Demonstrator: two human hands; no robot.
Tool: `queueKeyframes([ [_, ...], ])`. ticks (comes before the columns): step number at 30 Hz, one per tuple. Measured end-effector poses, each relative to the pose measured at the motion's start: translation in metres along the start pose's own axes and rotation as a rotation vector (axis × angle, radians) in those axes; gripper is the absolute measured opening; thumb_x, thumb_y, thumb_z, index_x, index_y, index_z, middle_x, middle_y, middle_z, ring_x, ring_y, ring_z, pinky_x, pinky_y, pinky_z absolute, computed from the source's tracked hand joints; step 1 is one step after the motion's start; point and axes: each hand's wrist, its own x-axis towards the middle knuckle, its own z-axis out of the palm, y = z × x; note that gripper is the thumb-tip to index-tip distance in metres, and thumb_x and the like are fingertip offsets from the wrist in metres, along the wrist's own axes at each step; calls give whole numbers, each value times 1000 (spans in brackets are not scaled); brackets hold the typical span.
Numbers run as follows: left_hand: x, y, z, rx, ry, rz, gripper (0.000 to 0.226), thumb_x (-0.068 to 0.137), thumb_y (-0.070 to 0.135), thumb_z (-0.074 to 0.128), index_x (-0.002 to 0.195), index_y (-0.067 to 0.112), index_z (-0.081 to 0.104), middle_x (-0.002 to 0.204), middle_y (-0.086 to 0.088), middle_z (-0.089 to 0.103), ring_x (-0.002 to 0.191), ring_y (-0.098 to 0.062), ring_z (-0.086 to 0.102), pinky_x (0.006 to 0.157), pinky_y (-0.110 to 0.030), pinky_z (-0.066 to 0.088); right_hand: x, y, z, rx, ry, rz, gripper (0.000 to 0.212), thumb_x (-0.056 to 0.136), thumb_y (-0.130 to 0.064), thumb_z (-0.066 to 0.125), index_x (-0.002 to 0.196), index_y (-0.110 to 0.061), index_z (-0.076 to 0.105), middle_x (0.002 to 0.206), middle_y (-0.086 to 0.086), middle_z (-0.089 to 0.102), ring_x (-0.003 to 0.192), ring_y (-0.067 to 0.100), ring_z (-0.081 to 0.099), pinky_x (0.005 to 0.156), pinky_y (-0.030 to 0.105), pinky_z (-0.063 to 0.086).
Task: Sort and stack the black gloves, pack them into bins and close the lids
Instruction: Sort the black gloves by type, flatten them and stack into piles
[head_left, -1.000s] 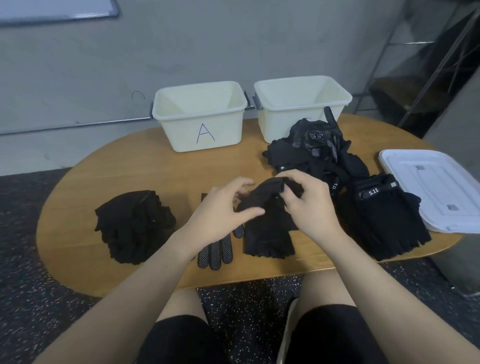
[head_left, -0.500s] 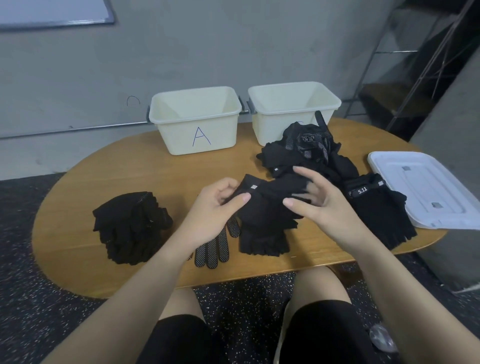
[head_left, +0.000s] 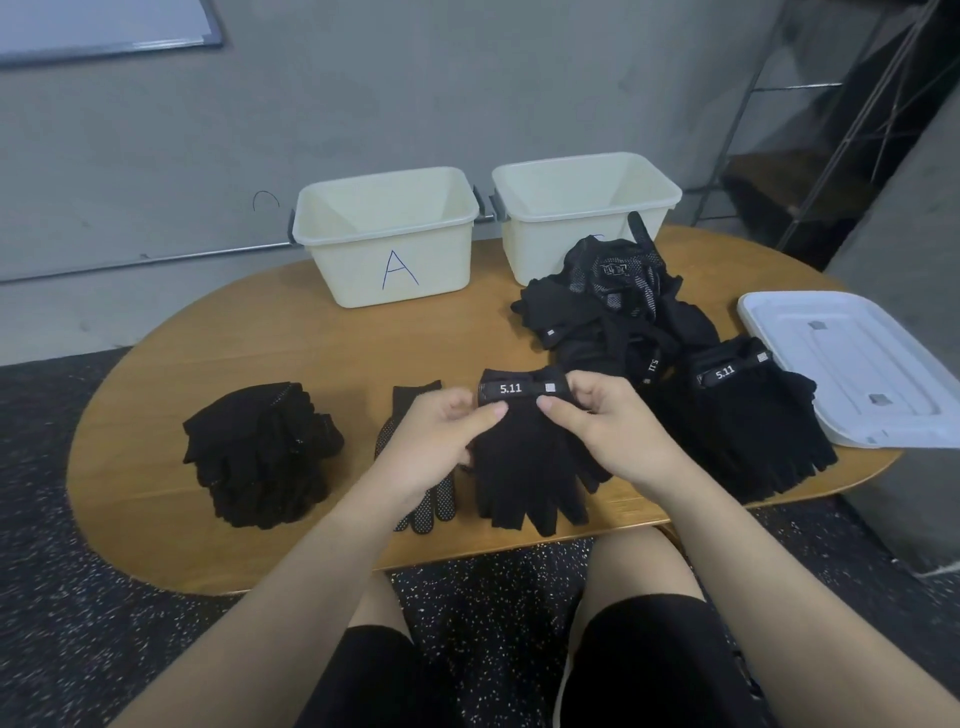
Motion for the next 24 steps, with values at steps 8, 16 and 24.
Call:
queueKeyframes([
  [8,26,-25,5,151,233,-71,16,98,28,69,107,17,77,106,0,78,95,-16,73,86,-42,61,27,39,5,-455,121,21,29,97,-40,66,90,-12,70,92,10,74,94,28,69,80,52,58],
  [16,55,-27,9,358,265,-107,14,99,26,68,99,14,76,85,0,76,63,-25,73,54,-37,61,54,54,6,-606,246,85,30,98,-41,66,77,-23,54,69,-11,56,68,12,54,55,29,36],
  [24,74,-35,11,492,213,-149,17,96,35,71,85,22,72,66,-5,73,49,-18,66,47,-27,54,65,75,2,-859,206,108,35,99,-48,60,82,-20,49,70,-8,47,73,24,53,62,33,34],
])
